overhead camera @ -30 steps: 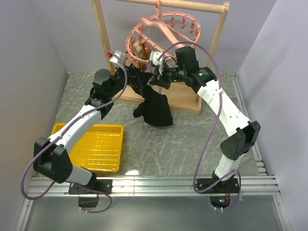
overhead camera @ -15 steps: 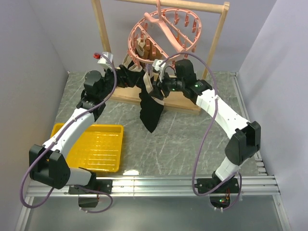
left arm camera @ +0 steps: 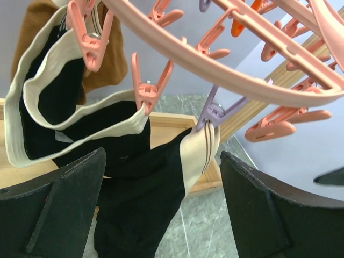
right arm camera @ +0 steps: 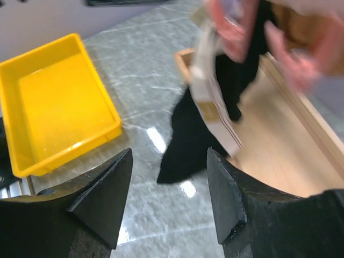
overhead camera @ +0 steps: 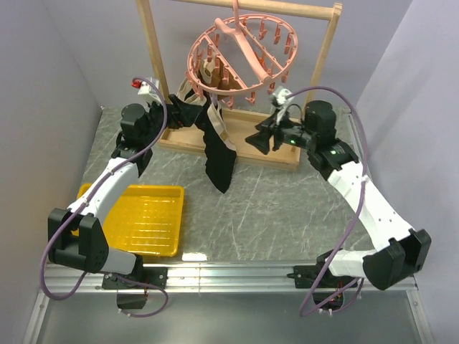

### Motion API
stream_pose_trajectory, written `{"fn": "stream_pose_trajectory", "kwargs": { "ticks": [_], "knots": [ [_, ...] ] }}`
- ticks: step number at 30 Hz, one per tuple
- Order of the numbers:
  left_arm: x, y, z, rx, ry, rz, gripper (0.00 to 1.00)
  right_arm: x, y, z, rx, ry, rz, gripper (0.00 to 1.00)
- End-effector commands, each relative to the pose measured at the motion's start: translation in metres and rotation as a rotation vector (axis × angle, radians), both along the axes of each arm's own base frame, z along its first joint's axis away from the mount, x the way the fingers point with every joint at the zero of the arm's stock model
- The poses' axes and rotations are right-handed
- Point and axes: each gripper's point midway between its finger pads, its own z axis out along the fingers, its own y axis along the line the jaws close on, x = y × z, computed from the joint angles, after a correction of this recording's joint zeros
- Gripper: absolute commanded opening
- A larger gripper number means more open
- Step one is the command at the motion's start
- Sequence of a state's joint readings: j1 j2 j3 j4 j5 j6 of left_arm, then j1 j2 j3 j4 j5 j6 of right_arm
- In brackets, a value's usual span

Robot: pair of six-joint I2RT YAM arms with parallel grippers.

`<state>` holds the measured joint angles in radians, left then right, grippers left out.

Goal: Clip the underwear to the hanger

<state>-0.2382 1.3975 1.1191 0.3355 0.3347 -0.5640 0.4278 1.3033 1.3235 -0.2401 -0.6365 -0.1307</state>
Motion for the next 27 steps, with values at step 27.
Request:
{"fn": "stream_pose_trajectory", "kwargs": {
  "ticks": [27],
  "knots": [
    [-0.144, -0.077, -0.012, 0.411, -0.455, -0.587, 0.81, 0.070, -0.103, 0.063, 0.366, -0.136, -0.286, 0.58]
  ]
}}
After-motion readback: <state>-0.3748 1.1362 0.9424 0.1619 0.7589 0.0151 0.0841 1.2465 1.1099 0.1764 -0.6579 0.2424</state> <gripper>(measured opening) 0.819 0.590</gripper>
